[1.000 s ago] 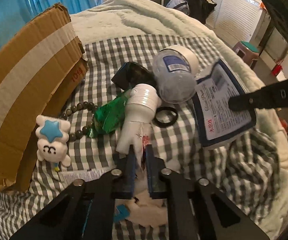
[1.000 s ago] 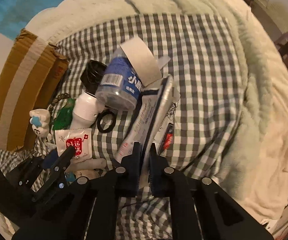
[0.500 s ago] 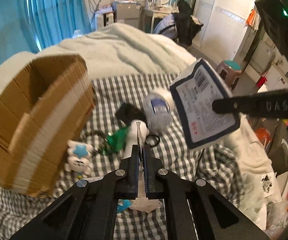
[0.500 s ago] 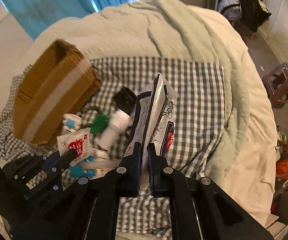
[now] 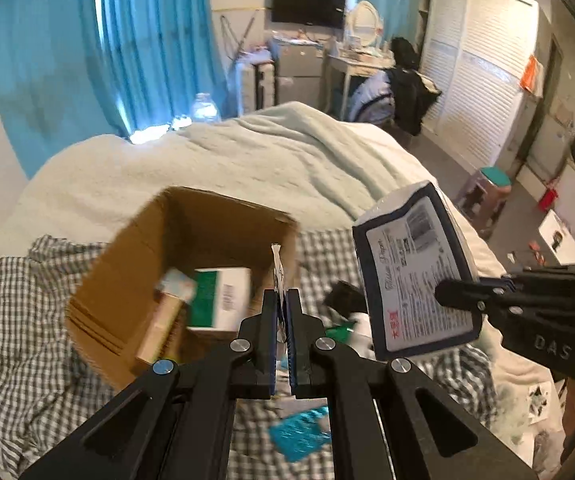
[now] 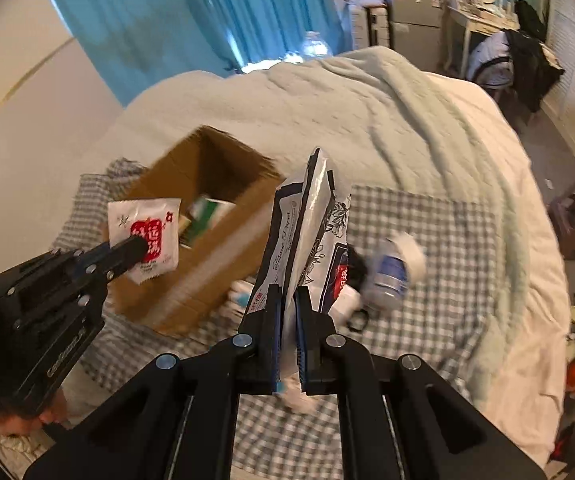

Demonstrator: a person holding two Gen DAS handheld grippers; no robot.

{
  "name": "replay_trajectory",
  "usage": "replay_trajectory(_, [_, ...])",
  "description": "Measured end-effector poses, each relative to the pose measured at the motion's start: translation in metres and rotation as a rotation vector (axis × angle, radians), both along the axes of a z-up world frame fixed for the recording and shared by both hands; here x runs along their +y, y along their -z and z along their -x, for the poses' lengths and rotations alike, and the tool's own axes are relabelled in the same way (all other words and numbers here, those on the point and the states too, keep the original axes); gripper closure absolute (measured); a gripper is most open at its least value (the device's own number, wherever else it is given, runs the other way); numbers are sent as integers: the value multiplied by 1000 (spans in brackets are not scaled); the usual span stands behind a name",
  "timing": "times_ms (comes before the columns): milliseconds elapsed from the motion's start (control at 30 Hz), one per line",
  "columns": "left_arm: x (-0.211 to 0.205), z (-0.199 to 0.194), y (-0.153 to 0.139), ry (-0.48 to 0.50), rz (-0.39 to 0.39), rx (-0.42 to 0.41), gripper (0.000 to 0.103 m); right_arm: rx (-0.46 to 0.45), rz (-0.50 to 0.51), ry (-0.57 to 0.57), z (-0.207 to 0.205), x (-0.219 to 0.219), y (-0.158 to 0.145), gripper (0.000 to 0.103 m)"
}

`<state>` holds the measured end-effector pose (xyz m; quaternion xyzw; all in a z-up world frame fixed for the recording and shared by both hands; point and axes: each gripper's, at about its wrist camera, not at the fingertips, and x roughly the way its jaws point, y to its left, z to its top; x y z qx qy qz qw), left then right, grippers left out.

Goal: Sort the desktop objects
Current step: 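Drop the held packets into the cardboard box with both grippers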

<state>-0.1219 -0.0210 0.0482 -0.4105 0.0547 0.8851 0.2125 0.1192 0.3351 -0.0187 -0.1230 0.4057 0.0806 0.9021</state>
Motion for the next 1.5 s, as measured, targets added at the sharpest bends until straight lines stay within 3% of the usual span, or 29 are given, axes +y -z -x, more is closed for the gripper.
replay_trajectory(67, [-20, 13, 5, -47, -48, -29, 99, -3, -11, -20, -6, 16, 2, 97])
replay_trajectory(100, [-29, 22, 9, -71, -59, -50, 99, 3, 4, 50, -15, 29, 2, 97])
replay_trajectory(233, [-56, 47, 24, -157, -28, -64, 99, -1, -11, 15, -38, 61, 12, 97])
replay_trajectory(400, [-90, 67, 49, -238, -43, -126, 99, 22, -45, 15, -65, 79, 29, 97])
replay_trajectory(633, [-96, 61, 57, -241, 13, -83, 96, 23, -99, 29, -77, 91, 37, 93])
replay_trajectory(667, [-96, 61, 57, -242, 16, -83, 93, 19, -105, 31, -77, 92, 36, 86])
replay_trajectory(700, [-95, 60, 57, -241, 24, -84, 81, 11, -109, 35, -75, 90, 34, 78])
replay_trajectory(733, [-95, 60, 57, -243, 34, -83, 59, 6, -112, 40, -74, 90, 32, 76])
replay_trajectory(800, [-95, 55, 53, -256, 46, -57, 33, -2, -109, 48, -70, 86, 26, 75])
replay_trajectory(833, [-94, 53, 50, -259, 42, -45, 29, -5, -106, 53, -69, 85, 24, 75])
replay_trajectory(900, [-94, 49, 44, -253, 20, -37, 28, -19, -96, 62, -62, 77, 17, 75])
replay_trajectory(1033, [-87, 37, 31, -253, -42, -42, 15, -50, -19, 87, -44, 54, 2, 75])
replay_trajectory(1133, [-73, 28, 27, -262, -36, -46, 13, -62, 29, 135, -30, 28, -6, 74])
replay_trajectory(1333, [-37, 7, 26, -259, -72, -80, 13, -72, 67, 239, -8, -30, -17, 60])
replay_trajectory(1400, [-22, -1, 27, -257, -73, -78, 13, -75, 68, 271, -5, -48, -20, 46])
replay_trajectory(1500, [0, -12, 32, -237, -51, -63, 13, -57, 53, 310, -4, -70, -16, 43])
